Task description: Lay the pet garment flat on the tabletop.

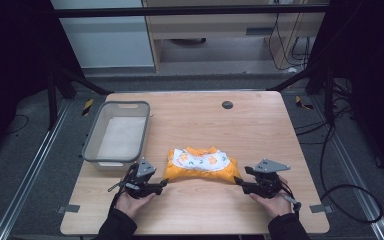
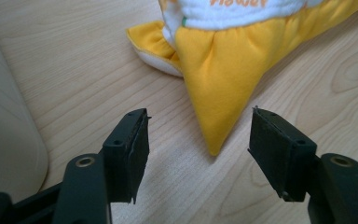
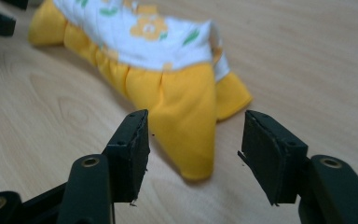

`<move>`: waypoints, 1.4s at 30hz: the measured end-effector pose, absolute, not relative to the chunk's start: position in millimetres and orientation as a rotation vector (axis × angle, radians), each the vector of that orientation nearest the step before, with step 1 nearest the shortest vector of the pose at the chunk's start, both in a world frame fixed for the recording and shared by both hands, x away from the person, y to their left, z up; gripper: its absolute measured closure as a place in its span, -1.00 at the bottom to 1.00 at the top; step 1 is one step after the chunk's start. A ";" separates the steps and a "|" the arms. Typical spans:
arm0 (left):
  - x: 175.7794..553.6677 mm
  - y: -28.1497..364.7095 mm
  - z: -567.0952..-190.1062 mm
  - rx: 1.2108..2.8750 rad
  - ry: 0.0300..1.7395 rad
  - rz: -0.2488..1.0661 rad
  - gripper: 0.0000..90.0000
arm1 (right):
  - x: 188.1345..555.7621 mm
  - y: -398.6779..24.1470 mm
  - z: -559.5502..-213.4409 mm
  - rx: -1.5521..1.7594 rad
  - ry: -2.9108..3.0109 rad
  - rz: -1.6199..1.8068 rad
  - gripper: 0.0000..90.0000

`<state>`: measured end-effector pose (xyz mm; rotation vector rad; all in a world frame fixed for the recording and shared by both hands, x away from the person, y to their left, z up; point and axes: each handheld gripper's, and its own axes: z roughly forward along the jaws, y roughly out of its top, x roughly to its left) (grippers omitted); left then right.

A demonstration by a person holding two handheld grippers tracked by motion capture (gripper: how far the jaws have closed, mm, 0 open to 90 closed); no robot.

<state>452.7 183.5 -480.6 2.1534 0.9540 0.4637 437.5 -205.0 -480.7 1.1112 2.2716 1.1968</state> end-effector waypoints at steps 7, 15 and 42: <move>456.2 175.5 -485.2 2.158 0.955 0.405 0.32 | 450.0 -190.4 -493.8 1.083 2.334 1.126 0.17; 458.7 178.6 -483.4 2.158 0.965 0.341 0.95 | 449.6 -188.4 -485.2 1.070 2.353 1.140 0.91; 401.3 195.0 -470.8 2.165 0.946 0.199 0.74 | 403.4 -197.7 -476.3 1.100 2.518 1.091 0.61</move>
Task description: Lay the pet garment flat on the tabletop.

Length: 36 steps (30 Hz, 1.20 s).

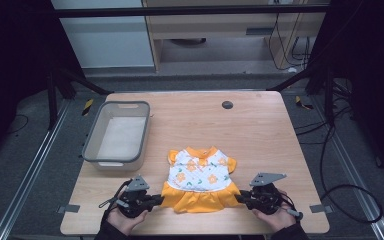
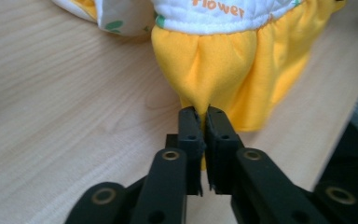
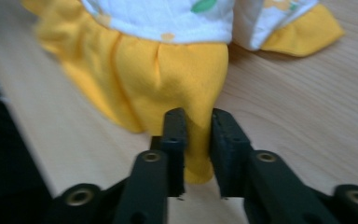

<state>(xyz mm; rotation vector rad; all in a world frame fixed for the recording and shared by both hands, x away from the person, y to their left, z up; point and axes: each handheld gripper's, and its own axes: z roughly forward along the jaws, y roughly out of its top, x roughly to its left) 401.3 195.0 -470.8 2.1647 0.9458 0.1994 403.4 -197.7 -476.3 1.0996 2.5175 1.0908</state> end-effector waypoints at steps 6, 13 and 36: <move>398.7 207.5 -460.3 2.059 0.936 0.336 0.02 | 403.5 -202.3 -474.8 1.062 2.430 1.124 0.32; 425.2 218.9 -428.4 1.935 0.927 0.467 -0.08 | 418.2 -213.0 -447.9 1.041 2.219 1.263 0.18; 543.4 151.4 -494.5 2.182 1.079 0.538 0.17 | 513.3 -180.1 -498.3 1.129 2.327 1.104 0.26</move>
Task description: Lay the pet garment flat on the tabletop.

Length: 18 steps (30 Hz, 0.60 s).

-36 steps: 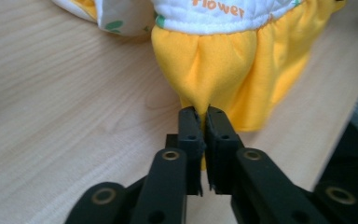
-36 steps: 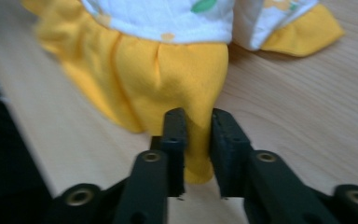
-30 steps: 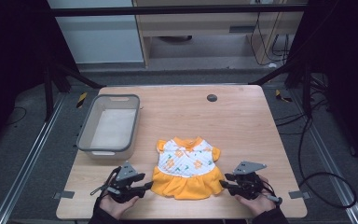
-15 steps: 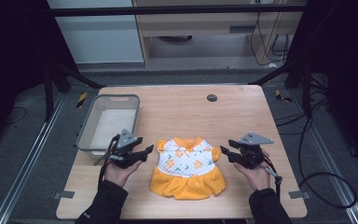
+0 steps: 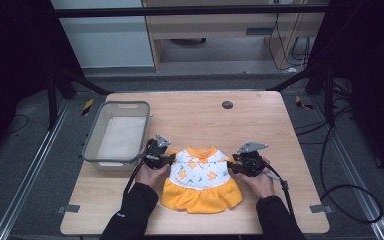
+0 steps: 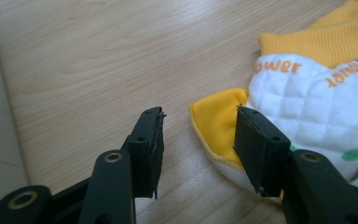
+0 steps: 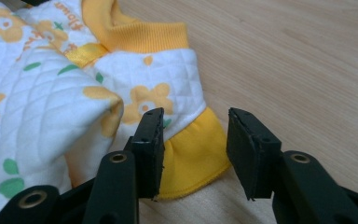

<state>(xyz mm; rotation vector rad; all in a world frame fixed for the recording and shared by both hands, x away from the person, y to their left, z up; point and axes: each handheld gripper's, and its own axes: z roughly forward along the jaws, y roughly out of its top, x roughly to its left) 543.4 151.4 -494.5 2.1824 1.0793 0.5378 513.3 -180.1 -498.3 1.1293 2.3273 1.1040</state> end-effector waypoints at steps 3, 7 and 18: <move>542.9 153.5 -495.6 2.162 1.089 0.493 0.24 | 512.9 -178.2 -501.8 1.139 2.335 1.080 0.32; 539.6 153.3 -495.6 2.155 1.081 0.453 0.48 | 510.5 -174.1 -501.8 1.126 2.335 1.049 0.51; 528.4 155.4 -477.8 2.101 1.030 0.479 0.99 | 506.0 -174.6 -489.2 1.119 2.311 1.101 0.91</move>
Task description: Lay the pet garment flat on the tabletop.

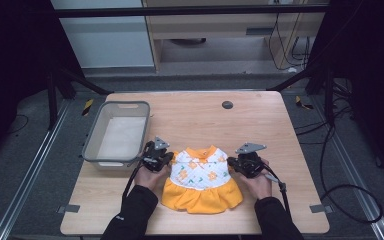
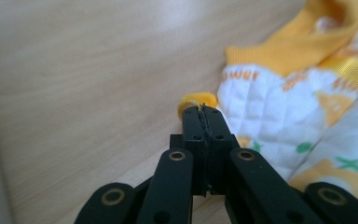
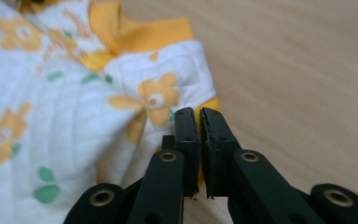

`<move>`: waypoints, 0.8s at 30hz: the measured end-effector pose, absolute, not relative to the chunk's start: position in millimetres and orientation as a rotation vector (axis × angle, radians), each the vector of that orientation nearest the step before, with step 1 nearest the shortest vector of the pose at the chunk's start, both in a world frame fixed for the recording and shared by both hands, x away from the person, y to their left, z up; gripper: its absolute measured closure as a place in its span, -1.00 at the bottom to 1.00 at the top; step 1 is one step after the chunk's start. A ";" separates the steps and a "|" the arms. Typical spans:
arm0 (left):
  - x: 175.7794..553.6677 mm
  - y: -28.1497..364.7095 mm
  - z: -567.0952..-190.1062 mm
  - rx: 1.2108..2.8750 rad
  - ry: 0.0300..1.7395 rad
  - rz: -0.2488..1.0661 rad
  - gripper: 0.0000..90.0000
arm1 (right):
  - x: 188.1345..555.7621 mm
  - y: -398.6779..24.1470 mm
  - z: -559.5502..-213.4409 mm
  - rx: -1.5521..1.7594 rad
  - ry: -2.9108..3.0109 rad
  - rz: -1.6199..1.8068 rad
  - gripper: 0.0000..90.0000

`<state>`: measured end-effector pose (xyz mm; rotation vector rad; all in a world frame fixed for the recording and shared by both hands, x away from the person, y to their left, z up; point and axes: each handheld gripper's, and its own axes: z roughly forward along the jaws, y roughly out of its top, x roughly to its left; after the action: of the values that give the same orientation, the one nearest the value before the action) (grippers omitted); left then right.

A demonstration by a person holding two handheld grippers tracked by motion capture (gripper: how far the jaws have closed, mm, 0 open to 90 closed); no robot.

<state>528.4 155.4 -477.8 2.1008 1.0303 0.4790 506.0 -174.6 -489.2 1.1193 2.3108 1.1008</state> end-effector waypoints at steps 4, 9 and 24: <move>516.3 160.9 -443.7 2.016 0.949 0.544 0.99 | 496.0 -178.7 -460.2 1.024 2.196 1.185 0.90; 504.9 155.6 -402.7 1.940 0.844 0.641 0.99 | 488.5 -175.3 -430.4 0.910 2.112 1.220 0.90; 547.0 150.0 -383.8 1.816 1.062 0.698 0.00 | 529.9 -171.7 -401.4 0.935 1.929 1.091 0.21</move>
<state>547.0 150.0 -383.8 1.8161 1.0621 0.6979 529.9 -171.7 -401.4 0.9348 1.9294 1.0905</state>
